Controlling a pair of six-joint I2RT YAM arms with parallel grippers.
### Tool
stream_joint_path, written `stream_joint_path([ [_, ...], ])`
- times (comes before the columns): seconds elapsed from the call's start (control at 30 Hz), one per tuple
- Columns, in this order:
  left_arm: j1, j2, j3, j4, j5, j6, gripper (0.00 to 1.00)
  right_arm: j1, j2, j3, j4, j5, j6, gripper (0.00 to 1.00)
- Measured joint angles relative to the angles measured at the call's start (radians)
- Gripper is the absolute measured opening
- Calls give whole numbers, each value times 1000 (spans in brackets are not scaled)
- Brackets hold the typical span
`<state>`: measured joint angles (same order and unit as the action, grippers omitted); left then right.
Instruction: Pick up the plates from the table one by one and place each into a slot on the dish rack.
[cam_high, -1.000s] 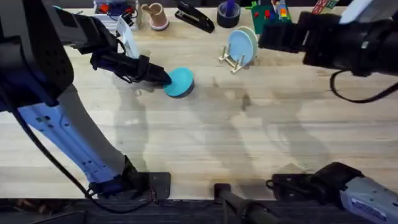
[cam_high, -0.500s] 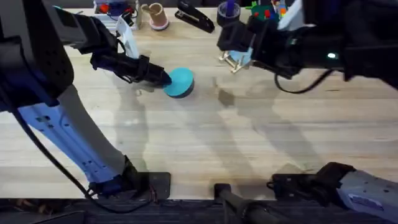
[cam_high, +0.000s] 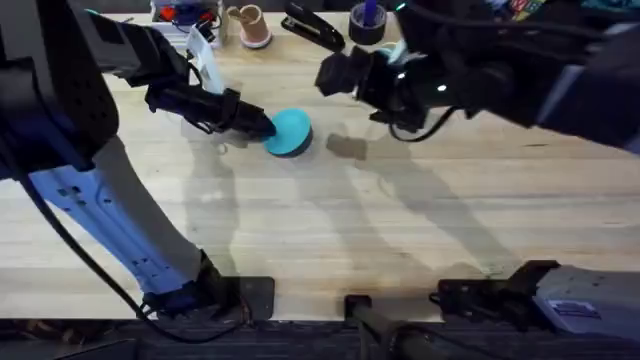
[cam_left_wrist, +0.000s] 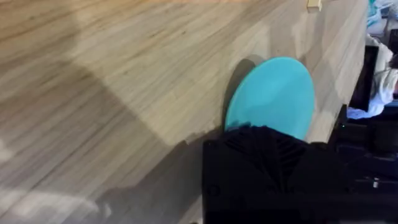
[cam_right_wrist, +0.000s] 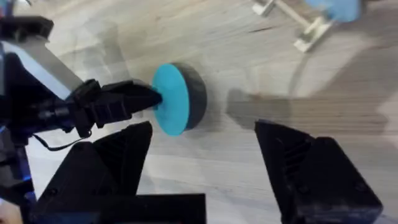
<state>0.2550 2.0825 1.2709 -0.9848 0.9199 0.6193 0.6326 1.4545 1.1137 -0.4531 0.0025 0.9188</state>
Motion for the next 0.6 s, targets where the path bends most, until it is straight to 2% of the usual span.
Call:
stream_joint_path([
  [0.2, 0, 0, 0, 0, 0, 0, 41, 39, 84, 0, 83, -21, 23, 995],
  [0.6, 0, 0, 0, 0, 0, -3, 41, 46, 274, 0, 245, -137, 44, 982],
])
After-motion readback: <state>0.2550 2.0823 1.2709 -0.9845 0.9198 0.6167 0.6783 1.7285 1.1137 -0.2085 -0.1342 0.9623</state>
